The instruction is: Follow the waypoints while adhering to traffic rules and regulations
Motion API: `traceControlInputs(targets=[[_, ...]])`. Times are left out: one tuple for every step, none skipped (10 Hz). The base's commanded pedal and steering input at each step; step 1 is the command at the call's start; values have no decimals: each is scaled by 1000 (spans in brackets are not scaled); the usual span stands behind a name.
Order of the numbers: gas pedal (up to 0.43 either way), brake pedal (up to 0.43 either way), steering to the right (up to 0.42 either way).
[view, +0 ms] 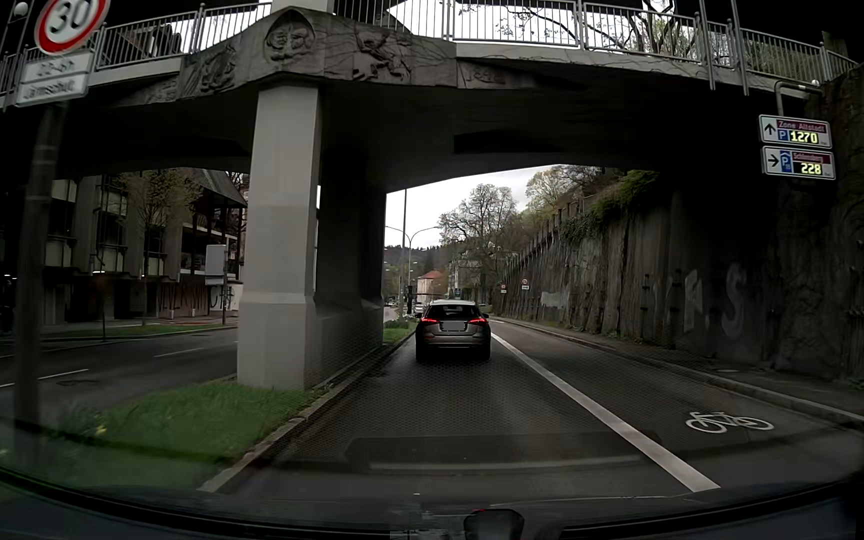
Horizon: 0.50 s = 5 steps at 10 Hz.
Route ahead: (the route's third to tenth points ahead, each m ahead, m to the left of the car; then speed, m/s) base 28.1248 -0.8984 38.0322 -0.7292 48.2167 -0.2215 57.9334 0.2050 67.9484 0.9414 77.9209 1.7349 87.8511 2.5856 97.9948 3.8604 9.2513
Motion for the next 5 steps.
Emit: traceControlInputs(targets=[[118, 0, 4], [118, 0, 4], [118, 0, 4], [118, 0, 4], [118, 0, 4]])
